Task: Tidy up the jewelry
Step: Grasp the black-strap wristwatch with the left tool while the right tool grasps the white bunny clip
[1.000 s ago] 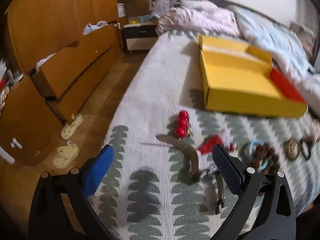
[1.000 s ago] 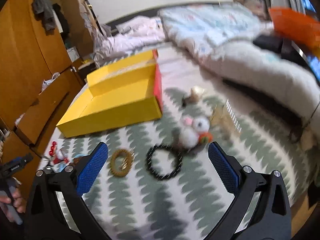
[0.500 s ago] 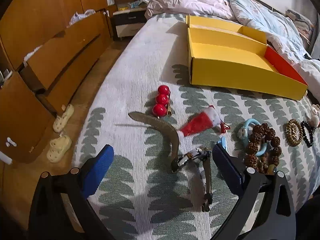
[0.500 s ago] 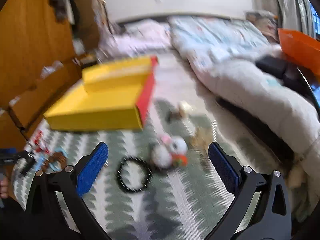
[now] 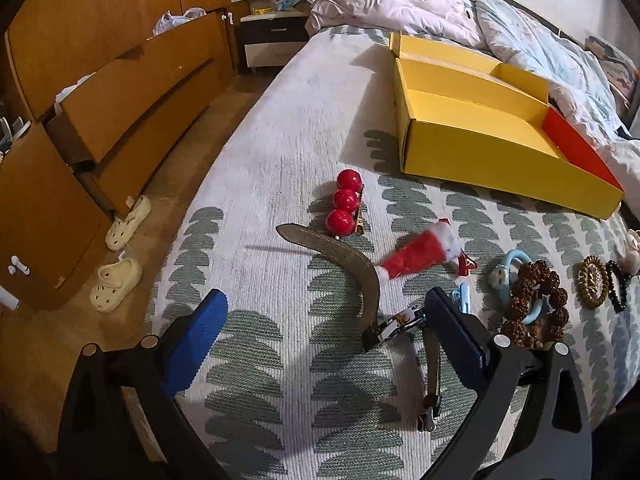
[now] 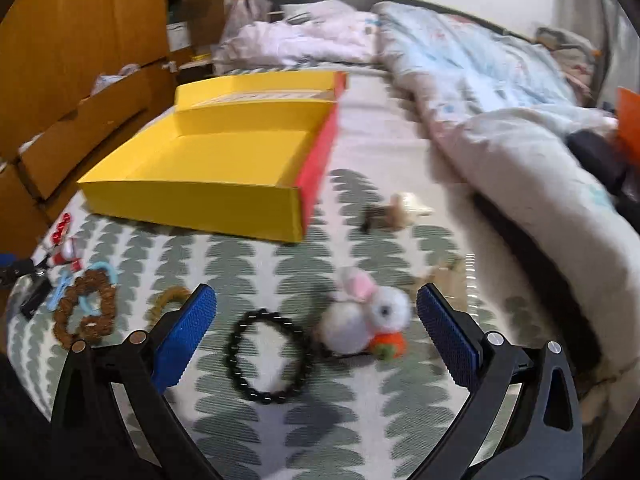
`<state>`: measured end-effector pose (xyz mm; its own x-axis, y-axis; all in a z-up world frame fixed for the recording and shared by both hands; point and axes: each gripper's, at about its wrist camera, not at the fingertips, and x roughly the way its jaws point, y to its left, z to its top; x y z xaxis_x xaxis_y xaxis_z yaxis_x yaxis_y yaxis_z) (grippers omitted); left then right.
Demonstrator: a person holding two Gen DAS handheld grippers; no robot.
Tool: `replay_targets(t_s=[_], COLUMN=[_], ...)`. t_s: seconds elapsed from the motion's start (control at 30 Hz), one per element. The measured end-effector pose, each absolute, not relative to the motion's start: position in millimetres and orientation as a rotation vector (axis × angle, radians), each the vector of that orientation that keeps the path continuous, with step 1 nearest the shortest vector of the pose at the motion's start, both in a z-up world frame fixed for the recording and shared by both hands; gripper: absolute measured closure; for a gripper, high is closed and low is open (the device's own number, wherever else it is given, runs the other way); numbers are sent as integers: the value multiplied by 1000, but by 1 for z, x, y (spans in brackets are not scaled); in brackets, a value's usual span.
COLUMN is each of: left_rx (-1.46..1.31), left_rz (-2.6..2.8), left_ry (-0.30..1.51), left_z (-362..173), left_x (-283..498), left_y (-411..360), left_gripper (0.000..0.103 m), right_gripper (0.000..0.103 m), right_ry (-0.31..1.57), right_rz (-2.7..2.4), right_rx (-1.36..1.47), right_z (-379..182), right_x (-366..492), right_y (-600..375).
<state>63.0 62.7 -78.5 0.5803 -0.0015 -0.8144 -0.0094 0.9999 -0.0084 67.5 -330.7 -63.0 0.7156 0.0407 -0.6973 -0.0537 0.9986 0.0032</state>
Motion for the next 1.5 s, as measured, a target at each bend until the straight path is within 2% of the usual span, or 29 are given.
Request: replay_targets(t_s=[0.13, 0.37, 0.5, 0.57, 0.63, 0.67, 0.73, 1.5], left_rx=[-29, 36, 44, 44, 36, 28, 6, 93], left_rz=[-49, -51, -57, -54, -49, -47, -44, -10], left_ry=[972, 965, 985, 998, 1014, 1022, 1034, 1039], left_z=[-78, -81, -85, -89, -93, -96, -99, -113], left_x=[63, 60, 62, 64, 66, 68, 70, 74], left_y=[57, 39, 35, 35, 37, 39, 43, 35], left_gripper=[6, 6, 6, 6, 6, 6, 6, 6], right_gripper=[3, 3, 5, 10, 27, 30, 44, 43], right_ry=[743, 740, 758, 775, 788, 793, 803, 885], right_rz=[64, 81, 54, 49, 57, 50, 33, -71], right_rx=[-77, 74, 42, 31, 34, 35, 47, 23], right_z=[-62, -63, -66, -71, -74, -76, -78, -104], right_x=[59, 51, 58, 63, 68, 70, 74, 84], right_y=[-319, -351, -349, -345, -344, -344, -348, -366])
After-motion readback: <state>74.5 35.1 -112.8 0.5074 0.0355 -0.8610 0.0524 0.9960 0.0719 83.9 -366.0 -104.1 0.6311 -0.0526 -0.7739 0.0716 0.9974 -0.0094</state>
